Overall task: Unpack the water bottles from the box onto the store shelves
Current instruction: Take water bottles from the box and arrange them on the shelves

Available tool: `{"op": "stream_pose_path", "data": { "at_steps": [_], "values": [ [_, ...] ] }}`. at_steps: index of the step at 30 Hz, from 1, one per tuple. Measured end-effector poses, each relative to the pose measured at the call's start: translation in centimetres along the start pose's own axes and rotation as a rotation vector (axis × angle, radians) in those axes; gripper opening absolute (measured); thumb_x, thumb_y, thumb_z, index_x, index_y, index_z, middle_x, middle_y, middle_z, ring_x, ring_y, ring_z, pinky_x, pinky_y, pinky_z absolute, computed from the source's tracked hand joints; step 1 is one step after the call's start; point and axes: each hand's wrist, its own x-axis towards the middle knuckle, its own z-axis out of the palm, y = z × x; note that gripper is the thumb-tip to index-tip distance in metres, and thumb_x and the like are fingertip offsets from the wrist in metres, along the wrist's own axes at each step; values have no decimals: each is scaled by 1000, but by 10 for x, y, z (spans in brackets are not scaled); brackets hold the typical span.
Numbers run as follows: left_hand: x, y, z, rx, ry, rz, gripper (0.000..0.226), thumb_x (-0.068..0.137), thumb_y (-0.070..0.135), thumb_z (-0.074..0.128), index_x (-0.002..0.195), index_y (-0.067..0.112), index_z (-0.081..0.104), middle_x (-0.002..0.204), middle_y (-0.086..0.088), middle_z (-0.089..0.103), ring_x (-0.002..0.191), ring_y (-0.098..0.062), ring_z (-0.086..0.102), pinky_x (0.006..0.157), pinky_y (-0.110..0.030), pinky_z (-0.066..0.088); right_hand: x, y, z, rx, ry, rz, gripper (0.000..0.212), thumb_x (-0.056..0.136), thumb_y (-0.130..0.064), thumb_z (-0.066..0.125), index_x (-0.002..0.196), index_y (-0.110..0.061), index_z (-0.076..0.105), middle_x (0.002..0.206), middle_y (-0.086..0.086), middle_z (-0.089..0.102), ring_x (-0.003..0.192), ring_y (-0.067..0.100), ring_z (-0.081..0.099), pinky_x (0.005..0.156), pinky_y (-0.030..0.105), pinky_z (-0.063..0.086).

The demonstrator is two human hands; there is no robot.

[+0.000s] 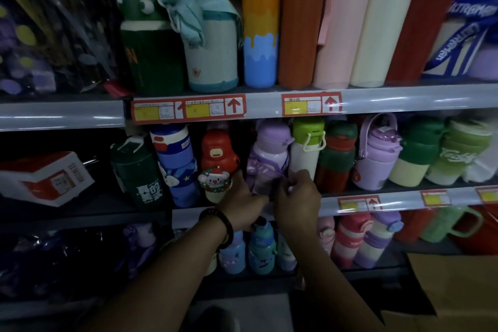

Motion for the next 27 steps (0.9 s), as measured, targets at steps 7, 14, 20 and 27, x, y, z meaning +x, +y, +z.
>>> {"op": "stream_pose_path", "data": {
  "at_steps": [7,14,20,27],
  "values": [
    [-17,16,2,70,29,2,28,98,7,58,88,33,54,89,-9,70,77,-15,67,59,-22,51,1,2,1,14,-31,56,20,95,-7,60,83,-15,47,79,11,62,74,28,57,62,31,31],
    [-16,13,0,132,43,88,19,80,33,54,82,16,63,78,-5,69,74,-13,66,70,-42,56,-1,-11,6,75,-55,75,11,94,-17,67,99,-13,58,87,2,64,77,20,57,64,30,31],
    [-22,5,2,131,2,63,44,91,-2,47,117,32,60,113,8,64,106,-8,61,82,-13,50,-5,-20,20,154,-69,91,34,84,-16,75,111,-9,55,103,12,61,91,24,55,69,30,32],
    [-13,-6,1,163,-64,58,39,96,4,47,122,27,65,116,5,71,108,-5,66,97,-31,56,-5,-34,15,195,-90,92,52,77,-53,63,114,-17,56,110,7,61,100,27,60,76,36,45]
  ]
}}
